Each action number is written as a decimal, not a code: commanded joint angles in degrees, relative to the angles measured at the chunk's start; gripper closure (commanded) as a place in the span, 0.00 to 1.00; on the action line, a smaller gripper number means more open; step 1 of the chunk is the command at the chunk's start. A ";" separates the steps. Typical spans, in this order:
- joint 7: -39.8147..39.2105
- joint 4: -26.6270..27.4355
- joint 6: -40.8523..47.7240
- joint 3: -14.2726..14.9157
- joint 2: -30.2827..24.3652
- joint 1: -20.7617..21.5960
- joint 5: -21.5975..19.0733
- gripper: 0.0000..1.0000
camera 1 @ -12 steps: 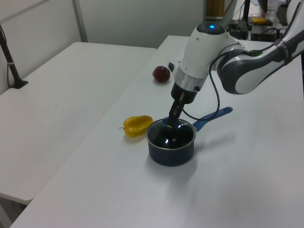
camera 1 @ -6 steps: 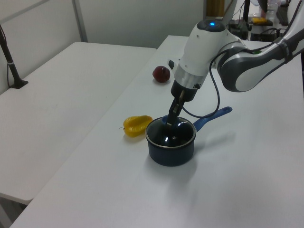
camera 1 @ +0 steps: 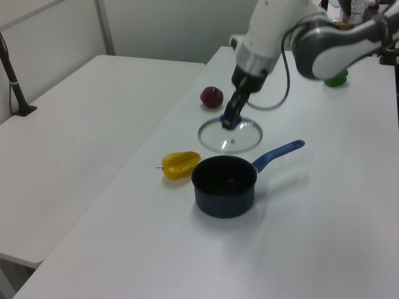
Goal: Open lid
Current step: 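Lift the glass lid off the saucepan and carry it beside the pan, then lower the lid onto the table and open the gripper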
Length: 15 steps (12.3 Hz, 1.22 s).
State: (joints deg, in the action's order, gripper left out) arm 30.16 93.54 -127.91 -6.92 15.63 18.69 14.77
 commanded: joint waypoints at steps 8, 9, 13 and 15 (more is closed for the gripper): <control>-2.03 18.78 -18.41 -0.11 -1.84 -26.15 1.13 0.60; -2.21 18.69 -20.26 -0.11 -0.78 -27.29 1.22 0.60; -3.70 18.25 -23.25 -0.11 3.09 -28.53 1.40 0.59; -3.70 17.38 -23.70 0.33 4.58 -28.62 1.83 0.59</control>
State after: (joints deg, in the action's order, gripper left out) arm 27.17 111.72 -149.69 -6.65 19.11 -9.19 14.86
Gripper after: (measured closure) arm 0.388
